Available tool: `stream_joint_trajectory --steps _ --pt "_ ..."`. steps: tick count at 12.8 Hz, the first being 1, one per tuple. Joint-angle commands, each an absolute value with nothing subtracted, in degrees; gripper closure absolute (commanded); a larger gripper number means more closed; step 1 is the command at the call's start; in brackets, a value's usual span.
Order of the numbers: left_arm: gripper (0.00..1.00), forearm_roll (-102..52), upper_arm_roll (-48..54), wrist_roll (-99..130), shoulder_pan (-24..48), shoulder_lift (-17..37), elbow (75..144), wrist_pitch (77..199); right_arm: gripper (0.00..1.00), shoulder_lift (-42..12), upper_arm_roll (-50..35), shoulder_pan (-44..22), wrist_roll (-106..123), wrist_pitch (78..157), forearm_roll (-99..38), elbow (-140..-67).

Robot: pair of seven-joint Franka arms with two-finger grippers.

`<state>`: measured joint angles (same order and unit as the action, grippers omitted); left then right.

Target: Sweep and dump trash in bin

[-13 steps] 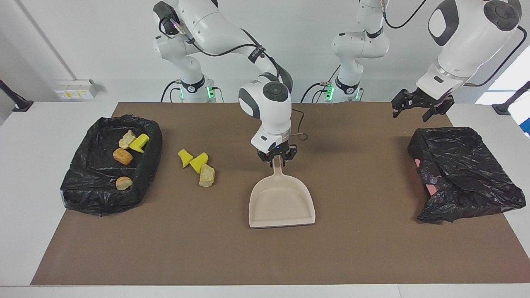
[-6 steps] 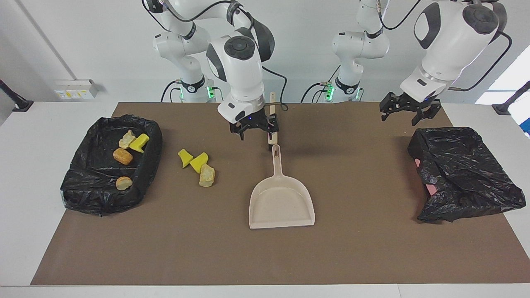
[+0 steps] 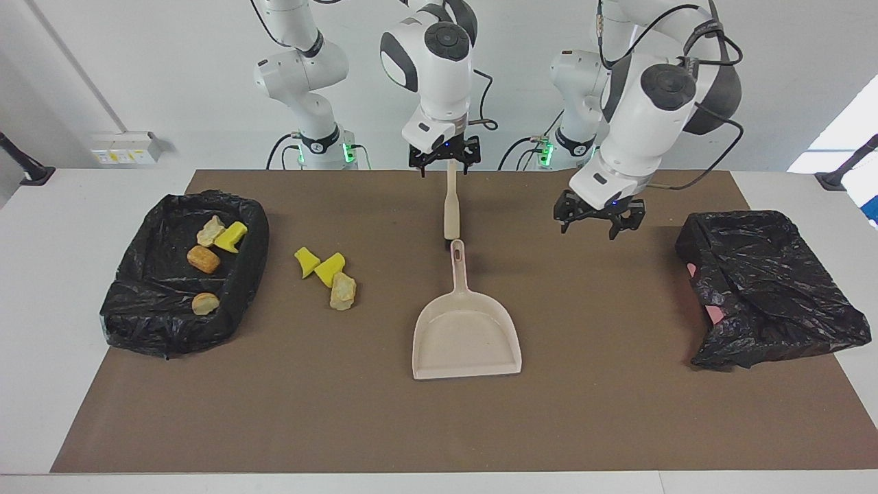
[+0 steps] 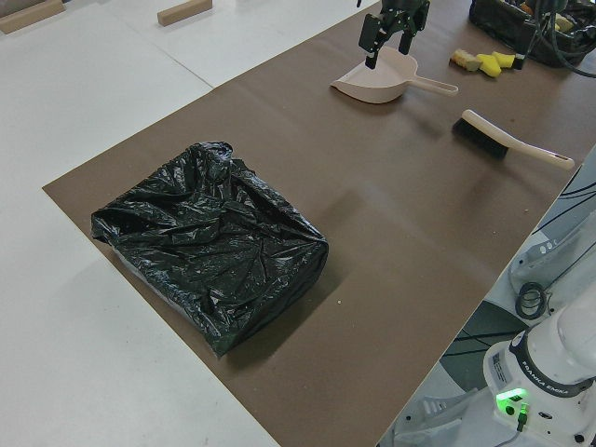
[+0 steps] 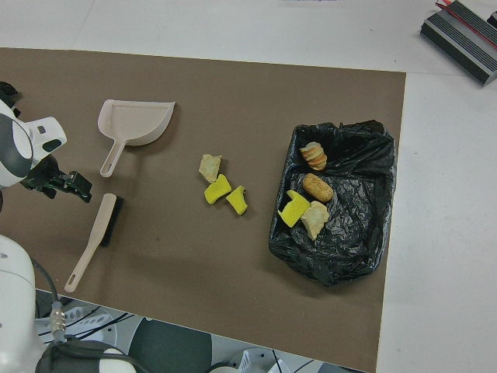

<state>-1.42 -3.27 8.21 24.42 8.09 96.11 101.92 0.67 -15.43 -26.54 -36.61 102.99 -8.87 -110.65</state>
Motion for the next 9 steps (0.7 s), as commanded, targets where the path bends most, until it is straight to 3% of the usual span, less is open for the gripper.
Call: stream_joint_trajectory --steps 1,6,9 --pt "0.00 -1.67 -4.22 14.21 28.81 11.58 95.89 106.77 0.00 6.41 -15.21 -29.51 -39.62 107.66 -12.39 -121.97" --pt "0.00 -5.71 -4.13 21.44 33.74 16.17 96.15 115.74 0.00 7.03 -15.21 -35.32 -44.56 124.77 -17.49 -135.85" --pt "0.00 -5.80 -4.13 27.93 37.35 18.62 96.59 120.05 0.00 3.17 -15.21 -38.06 -46.58 133.14 -17.67 -137.90"
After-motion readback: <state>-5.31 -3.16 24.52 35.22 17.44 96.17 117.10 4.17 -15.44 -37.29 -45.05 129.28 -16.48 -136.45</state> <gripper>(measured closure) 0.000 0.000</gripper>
